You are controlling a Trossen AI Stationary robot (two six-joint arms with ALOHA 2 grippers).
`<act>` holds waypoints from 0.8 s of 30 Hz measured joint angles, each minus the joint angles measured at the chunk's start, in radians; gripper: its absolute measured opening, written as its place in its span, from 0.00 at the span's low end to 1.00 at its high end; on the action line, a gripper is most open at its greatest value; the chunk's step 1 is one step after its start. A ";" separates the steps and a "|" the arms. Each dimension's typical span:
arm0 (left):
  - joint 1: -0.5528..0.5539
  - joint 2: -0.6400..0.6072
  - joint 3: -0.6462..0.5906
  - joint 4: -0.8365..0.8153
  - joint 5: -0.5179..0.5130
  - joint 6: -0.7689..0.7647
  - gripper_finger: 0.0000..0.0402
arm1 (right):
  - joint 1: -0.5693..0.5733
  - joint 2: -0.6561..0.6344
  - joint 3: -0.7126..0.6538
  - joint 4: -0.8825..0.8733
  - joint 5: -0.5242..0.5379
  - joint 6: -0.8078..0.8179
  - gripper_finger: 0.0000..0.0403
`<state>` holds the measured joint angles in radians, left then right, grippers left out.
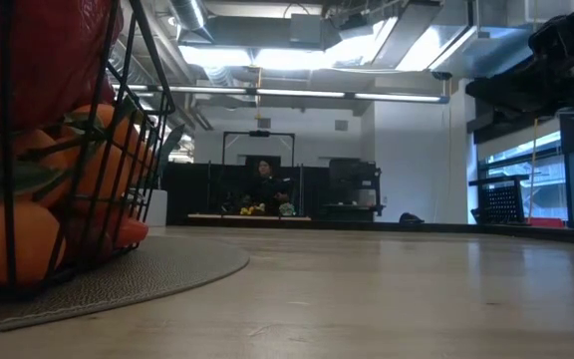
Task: Build produce basket
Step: Return to Home Position
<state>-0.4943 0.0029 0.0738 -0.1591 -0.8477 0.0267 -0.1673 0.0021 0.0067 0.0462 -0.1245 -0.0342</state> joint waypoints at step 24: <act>0.001 0.000 0.000 -0.004 -0.004 -0.122 0.00 | 0.000 0.000 0.001 -0.007 0.001 0.002 0.00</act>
<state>-0.4931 0.0032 0.0738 -0.1635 -0.8520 -0.0955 -0.1673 0.0021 0.0072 0.0390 -0.1238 -0.0319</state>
